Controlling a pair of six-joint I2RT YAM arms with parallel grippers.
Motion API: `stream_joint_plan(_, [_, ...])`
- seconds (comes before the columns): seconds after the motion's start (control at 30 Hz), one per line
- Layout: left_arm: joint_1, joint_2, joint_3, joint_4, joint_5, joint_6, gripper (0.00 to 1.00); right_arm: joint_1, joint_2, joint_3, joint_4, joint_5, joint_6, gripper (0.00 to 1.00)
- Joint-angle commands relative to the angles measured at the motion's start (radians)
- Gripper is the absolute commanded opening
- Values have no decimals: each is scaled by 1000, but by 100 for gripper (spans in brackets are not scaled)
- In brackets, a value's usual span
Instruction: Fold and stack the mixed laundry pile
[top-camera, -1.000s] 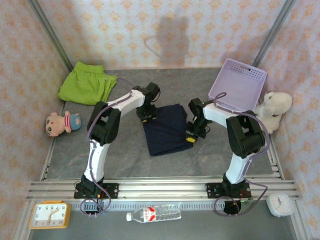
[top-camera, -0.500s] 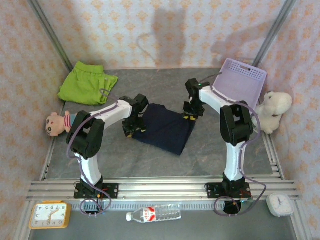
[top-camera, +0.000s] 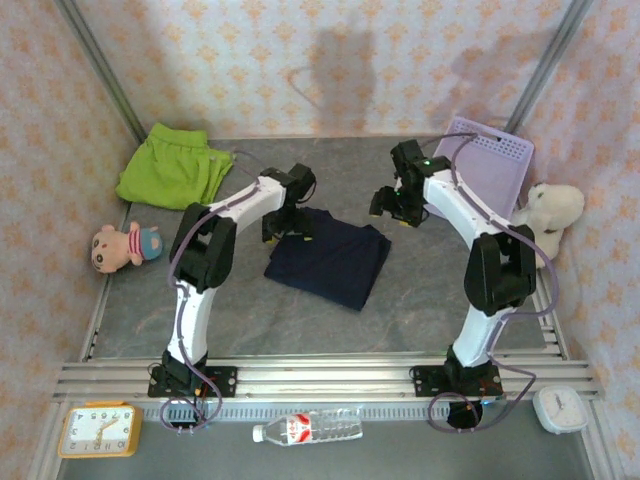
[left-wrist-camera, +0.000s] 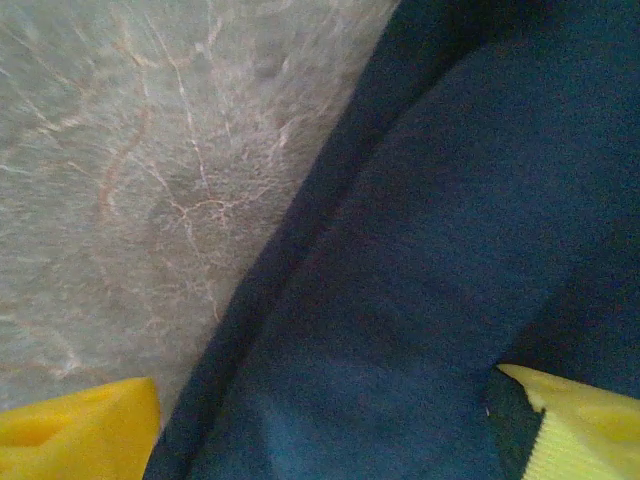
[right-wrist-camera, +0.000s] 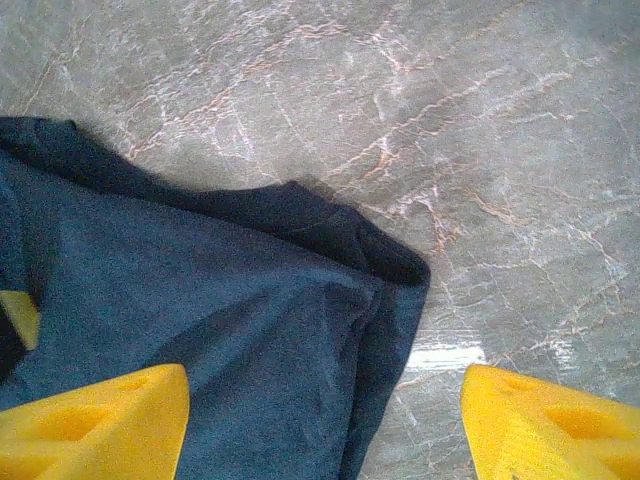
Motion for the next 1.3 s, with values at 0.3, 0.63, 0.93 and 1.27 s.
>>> stream_joint_plan(0.3, [-26,61,-166,105,94,10,80,-17,-99,-41,9,105,54,67])
stream_joint_plan(0.63, [-26,64,-187,139,88,-16,0,-49,-170,-33,-4,219,90,63])
stream_joint_plan(0.93, [45,80,144,-137,-305,157,0,-72,-242,-121,16,288,132,82])
stream_joint_plan(1.27, [88,198,598,-281,-551,427,0,-74,-261,-263,74,280,248,100])
